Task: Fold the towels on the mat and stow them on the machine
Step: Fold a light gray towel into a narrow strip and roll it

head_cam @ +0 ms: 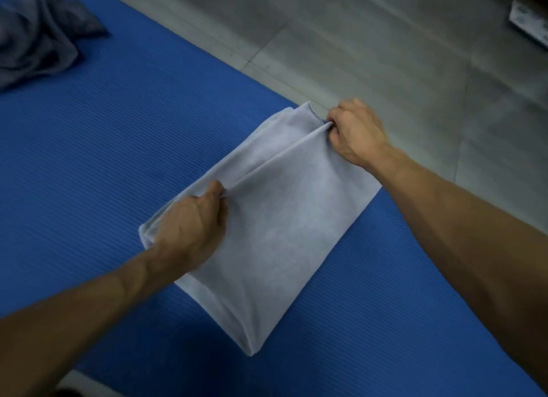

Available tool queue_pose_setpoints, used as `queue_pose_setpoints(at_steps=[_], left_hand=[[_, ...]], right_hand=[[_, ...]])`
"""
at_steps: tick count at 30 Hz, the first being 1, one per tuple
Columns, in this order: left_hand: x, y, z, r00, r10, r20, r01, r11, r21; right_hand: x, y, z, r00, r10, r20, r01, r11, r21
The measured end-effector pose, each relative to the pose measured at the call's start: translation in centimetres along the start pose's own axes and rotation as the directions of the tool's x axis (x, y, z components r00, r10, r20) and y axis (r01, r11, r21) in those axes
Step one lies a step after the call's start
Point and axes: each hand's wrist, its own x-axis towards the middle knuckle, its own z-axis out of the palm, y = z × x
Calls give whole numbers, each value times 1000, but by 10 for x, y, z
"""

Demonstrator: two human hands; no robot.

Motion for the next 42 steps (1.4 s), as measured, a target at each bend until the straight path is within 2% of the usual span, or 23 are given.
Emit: queue_pose_setpoints(at_steps=[4,9,12,15,17,19,21,23,25,27,29,30,31,33,35,36,37,39,40,41,42], left_hand=[[20,-36,-9,997,-74,17,71,989,130],[24,-60,-2,993,-14,118,-26,944,329],[24,-60,-2,991,-41,130,-11,927,375],[34,-53,-5,998,57,-9,-51,939,340],[48,-37,6,974,206,-90,-176,947,269],[55,-17,25,952,291,-99,-264,939,219],[51,-6,42,967,252,38,-254,945,204],[41,-11,53,971,201,131,-229,937,265],[36,-16,53,967,194,163,-235,928,291],[36,-15,50,964,195,179,-241,926,291],[38,-12,48,962,175,209,-231,930,286],[38,-11,47,959,166,230,-230,930,287],[38,-11,47,956,159,245,-229,930,289],[37,-11,46,955,150,254,-223,931,288],[38,-11,46,956,153,249,-225,929,293],[39,-12,47,956,155,249,-228,926,301],[39,-12,47,953,157,260,-236,920,312],[39,-11,47,947,164,277,-256,905,339],[39,-11,47,947,167,273,-260,900,351],[39,-8,46,948,176,264,-265,896,356],[38,-3,45,947,194,254,-278,892,355]], right_hand=[[45,-35,22,997,-43,58,44,999,-18],[65,-56,54,991,-4,137,13,998,-59],[61,-59,66,993,51,110,-58,996,61],[42,-67,66,998,67,14,-68,962,263],[19,-83,66,999,-12,-38,24,942,334],[-6,-104,71,987,-160,-34,161,918,363],[-18,-111,80,953,-291,81,249,910,333],[-6,-91,88,914,-343,218,297,930,216],[20,-56,95,932,-246,266,219,968,127],[47,-20,97,953,-33,302,3,995,101],[68,-4,92,926,142,350,-175,983,62],[71,-8,88,926,180,332,-192,981,4],[67,-20,82,945,170,279,-167,985,-34],[38,-53,68,987,21,160,-35,996,81],[-11,-72,66,951,-245,190,208,959,194],[-29,-66,69,923,-282,261,243,955,173],[-37,-50,76,923,-215,319,188,976,112],[-38,-7,85,926,140,351,-141,990,-21],[-38,12,84,884,311,350,-321,947,-32],[-39,25,81,846,419,330,-440,898,-12],[-44,35,78,831,467,303,-499,866,34]])
